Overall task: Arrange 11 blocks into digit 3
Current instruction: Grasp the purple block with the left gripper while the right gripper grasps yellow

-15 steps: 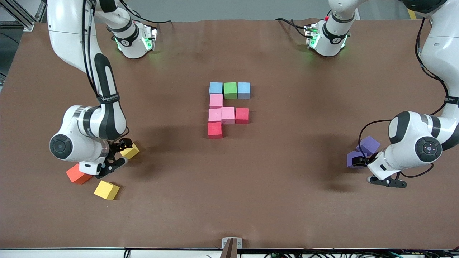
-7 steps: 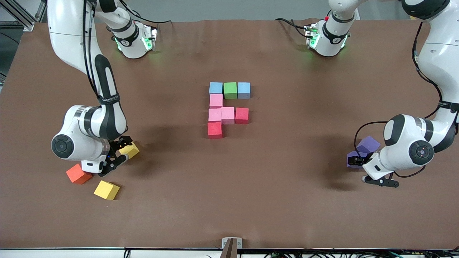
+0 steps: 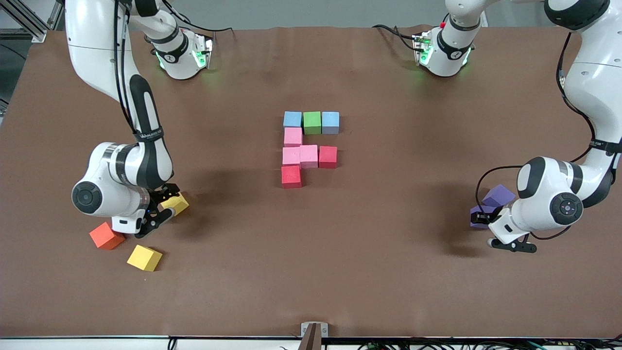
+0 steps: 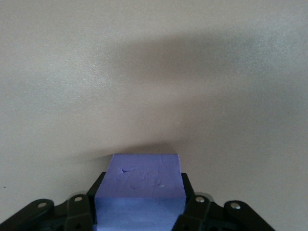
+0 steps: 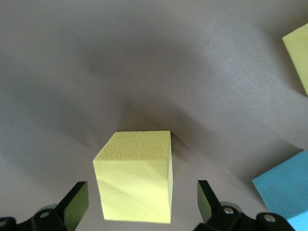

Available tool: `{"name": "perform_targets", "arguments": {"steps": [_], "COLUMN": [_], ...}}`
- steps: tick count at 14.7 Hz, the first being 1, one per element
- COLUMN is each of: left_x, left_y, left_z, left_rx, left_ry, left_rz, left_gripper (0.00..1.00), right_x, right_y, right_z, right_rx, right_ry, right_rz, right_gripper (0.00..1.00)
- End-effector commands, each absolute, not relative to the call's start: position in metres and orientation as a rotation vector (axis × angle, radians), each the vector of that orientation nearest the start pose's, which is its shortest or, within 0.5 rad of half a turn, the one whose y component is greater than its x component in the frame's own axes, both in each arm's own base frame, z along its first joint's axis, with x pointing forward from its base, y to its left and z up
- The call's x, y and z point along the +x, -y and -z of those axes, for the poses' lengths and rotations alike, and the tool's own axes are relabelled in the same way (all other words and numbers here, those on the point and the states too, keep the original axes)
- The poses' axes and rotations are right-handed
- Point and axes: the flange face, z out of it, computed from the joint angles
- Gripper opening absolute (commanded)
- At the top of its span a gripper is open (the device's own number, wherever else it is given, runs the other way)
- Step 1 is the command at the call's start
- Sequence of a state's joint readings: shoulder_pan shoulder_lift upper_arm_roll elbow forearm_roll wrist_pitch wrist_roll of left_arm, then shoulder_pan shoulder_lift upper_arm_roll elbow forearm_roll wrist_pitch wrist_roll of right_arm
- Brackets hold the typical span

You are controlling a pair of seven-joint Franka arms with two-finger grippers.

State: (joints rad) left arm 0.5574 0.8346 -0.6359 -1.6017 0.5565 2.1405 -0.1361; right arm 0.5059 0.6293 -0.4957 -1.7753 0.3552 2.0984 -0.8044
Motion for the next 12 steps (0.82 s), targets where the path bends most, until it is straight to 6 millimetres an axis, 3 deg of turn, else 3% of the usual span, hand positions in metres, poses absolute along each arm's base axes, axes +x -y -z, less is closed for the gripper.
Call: {"name": "perform_targets", "arguments": {"steps": [1,4,8,10,12], "left_x": [0.68,0.686,0.699,0.704,0.705], "left_y": [-0.02,-0.009,0.017,0.03,0.042], "left_z": [-0.208,-0.226,-0.269,-0.287,-0.301], "left_rx": [-3.142,-3.148,-3.172,-3.181,-3.191], "left_ry": [-0.192,-0.16,-0.059,0.022,0.078], "left_rz": [-0.136,-0.091,-0.05,-0.038,-0.02], "left_gripper": [0.42,0.36,0.36,0.36,0.36], "right_x": [0.609,0.609,0.612,0.612,0.614], "right_y": [-0.056,-0.055,-0.053,-0.052,-0.056], "right_z": [-0.209,-0.208,-0.207,-0.207,-0.209], "right_rx": [-2.895,-2.899,-2.919,-2.919,-2.917], "right_ry": [1.02,1.023,1.023,1.021,1.031], "right_rz": [-0.264,-0.254,-0.223,-0.225,-0.216], "right_gripper": [1.0,1.0,0.96,0.74,0.4]}}
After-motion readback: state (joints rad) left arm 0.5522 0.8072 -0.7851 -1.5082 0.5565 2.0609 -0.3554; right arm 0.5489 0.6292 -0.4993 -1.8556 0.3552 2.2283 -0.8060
